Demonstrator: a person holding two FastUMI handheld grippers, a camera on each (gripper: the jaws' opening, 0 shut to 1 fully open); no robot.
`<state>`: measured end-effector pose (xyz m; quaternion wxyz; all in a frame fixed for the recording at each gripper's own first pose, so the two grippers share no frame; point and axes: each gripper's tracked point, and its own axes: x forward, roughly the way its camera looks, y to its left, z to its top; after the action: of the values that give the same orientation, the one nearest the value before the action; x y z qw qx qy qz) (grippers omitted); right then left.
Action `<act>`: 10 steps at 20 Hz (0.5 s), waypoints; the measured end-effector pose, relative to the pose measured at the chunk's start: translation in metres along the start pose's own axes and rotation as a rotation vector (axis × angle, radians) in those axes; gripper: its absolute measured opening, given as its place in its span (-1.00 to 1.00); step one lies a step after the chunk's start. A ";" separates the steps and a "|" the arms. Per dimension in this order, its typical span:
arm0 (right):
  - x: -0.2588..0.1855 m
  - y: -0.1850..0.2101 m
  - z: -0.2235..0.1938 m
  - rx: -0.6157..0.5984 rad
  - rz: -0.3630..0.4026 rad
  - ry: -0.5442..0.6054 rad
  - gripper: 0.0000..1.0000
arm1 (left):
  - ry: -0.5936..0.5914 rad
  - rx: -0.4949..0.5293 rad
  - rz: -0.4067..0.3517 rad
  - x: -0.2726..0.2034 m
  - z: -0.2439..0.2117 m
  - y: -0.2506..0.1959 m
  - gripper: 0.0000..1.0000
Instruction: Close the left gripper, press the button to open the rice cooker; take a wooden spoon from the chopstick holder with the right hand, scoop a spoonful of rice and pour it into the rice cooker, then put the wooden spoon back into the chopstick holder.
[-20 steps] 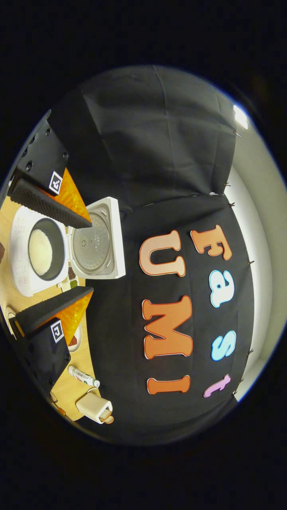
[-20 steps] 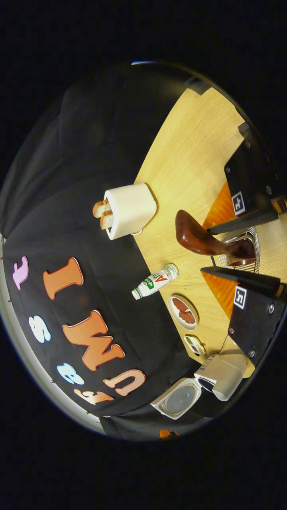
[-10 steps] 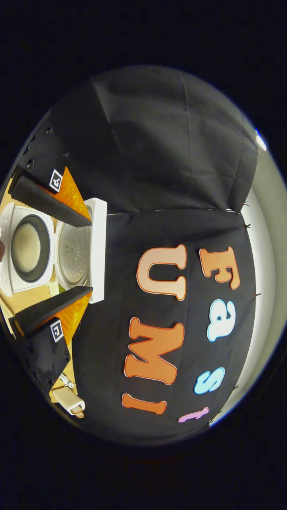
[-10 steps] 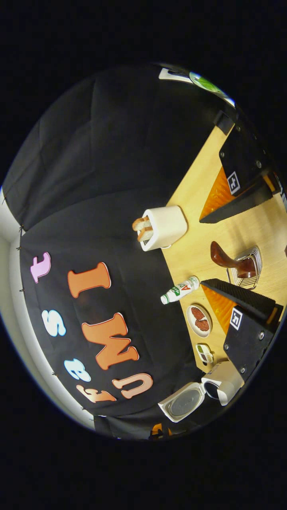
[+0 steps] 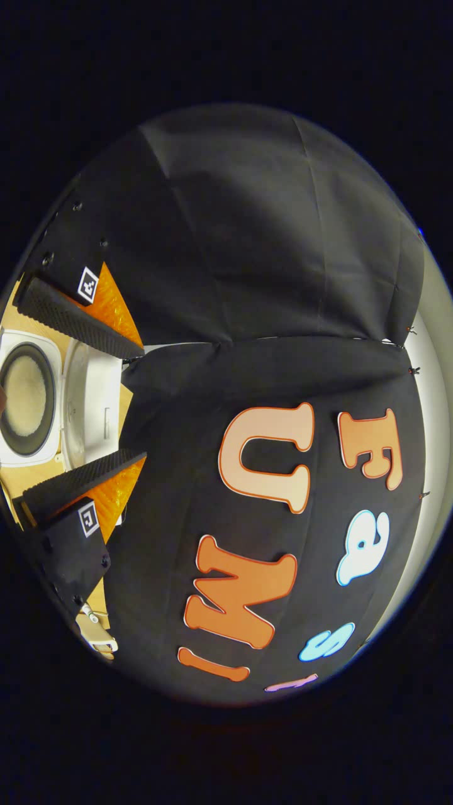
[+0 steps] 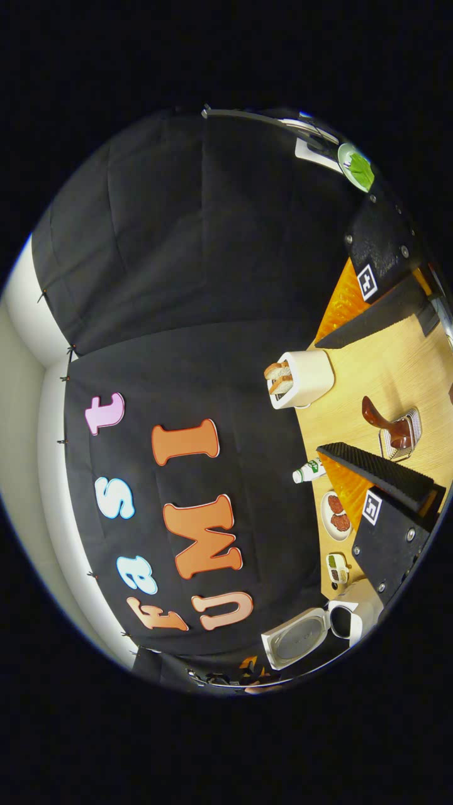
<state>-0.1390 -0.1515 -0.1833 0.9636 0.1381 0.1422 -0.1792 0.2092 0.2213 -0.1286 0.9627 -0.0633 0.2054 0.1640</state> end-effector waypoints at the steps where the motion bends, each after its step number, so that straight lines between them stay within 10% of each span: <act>1: -0.003 0.000 0.002 0.001 -0.008 -0.008 0.87 | 0.029 0.004 0.008 0.012 -0.009 -0.001 0.96; 10: -0.005 0.013 -0.013 0.026 0.015 0.036 0.87 | 0.135 0.089 0.022 0.025 -0.041 -0.008 1.00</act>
<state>-0.1415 -0.1345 -0.1906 0.9605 0.1546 0.1561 -0.1710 0.2182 0.2134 -0.1755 0.9467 -0.0293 0.2778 0.1606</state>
